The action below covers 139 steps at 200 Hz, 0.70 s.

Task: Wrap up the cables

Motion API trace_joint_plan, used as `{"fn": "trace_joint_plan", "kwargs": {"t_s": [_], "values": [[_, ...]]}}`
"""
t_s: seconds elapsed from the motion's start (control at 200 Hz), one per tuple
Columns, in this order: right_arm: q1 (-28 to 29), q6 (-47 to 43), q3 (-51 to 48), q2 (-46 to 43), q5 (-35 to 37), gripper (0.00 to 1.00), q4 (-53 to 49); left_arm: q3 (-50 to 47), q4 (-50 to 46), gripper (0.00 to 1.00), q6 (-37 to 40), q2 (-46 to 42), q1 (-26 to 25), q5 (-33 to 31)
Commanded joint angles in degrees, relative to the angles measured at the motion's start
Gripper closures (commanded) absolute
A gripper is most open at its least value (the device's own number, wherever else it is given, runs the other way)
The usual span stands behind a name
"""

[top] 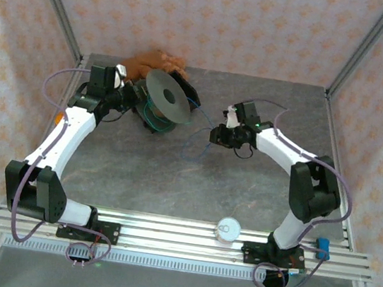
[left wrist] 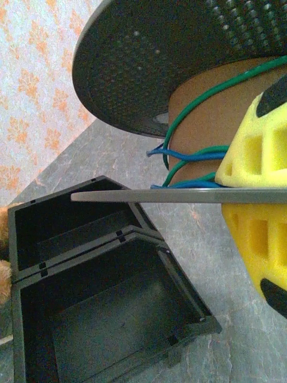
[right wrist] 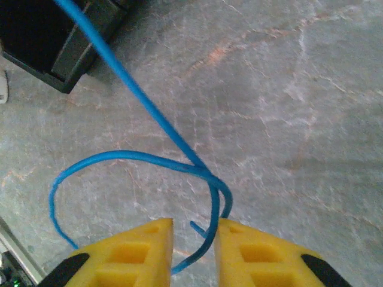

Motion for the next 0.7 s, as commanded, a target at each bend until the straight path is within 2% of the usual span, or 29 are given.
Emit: {"fn": "trace_joint_plan", "kwargs": {"t_s": [0.0, 0.17, 0.275, 0.435, 0.536, 0.691], "values": [[1.64, 4.41, 3.92, 3.11, 3.16, 0.73, -0.38, -0.43, 3.2, 1.0, 2.12, -2.39, -1.35, -4.14], [2.86, 8.77, 7.12, 7.24, 3.48, 0.65, 0.42, -2.28, 4.33, 1.0, 2.53, -2.57, -2.23, -6.87], [3.39, 10.26, 8.09, 8.07, 2.9, 0.54, 0.35, -2.81, 4.98, 1.0, 2.49, -2.58, -2.34, -7.02], [3.4, 11.52, 8.11, 6.85, 3.44, 0.45, -1.67, -3.3, 5.37, 1.0, 2.66, -2.83, -2.35, -6.74], [3.35, 12.6, 6.93, 5.27, 3.88, 0.44, -1.79, -3.47, 5.61, 1.0, 2.58, -3.25, -2.4, -6.43], [3.35, 19.47, 4.28, 2.78, 0.3, 0.48, 4.49, -3.4, 5.44, 1.0, 2.25, -3.98, -2.35, -6.39]]}}
